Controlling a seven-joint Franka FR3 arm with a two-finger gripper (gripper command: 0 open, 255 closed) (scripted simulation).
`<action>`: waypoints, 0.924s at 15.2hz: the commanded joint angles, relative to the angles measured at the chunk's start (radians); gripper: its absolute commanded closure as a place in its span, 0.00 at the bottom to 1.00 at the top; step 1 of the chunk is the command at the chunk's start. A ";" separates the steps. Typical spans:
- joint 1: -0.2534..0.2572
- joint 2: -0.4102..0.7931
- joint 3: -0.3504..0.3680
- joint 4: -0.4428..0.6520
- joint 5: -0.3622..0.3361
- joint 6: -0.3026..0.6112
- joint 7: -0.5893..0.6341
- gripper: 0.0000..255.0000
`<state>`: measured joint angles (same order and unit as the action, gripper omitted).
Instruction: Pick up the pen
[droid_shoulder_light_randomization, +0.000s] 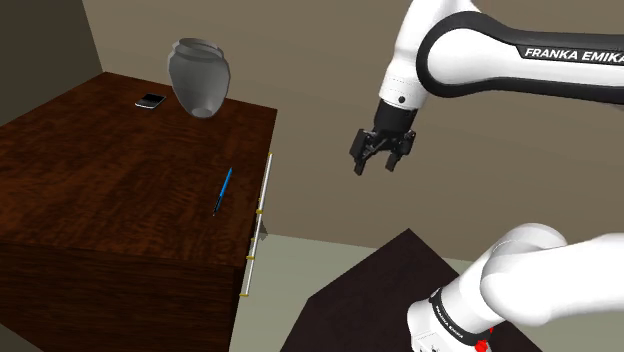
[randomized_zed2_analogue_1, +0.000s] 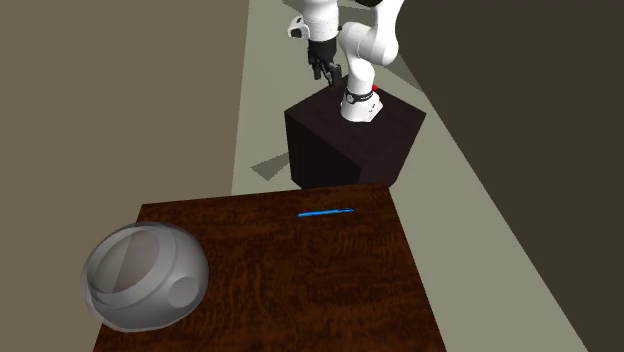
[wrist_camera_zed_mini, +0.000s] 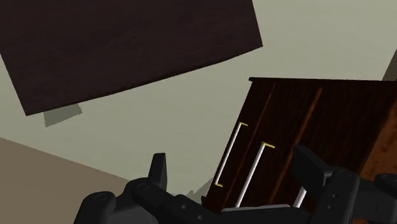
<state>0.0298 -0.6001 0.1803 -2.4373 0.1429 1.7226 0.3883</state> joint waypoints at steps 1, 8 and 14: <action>0.002 0.057 0.039 0.016 0.015 0.061 0.061 0.00; -0.005 0.273 0.169 0.112 0.009 0.243 0.276 0.00; -0.016 0.495 0.257 0.252 -0.086 0.359 0.487 0.00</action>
<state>0.0170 -0.1472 0.4249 -2.2115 0.0789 2.0604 0.8379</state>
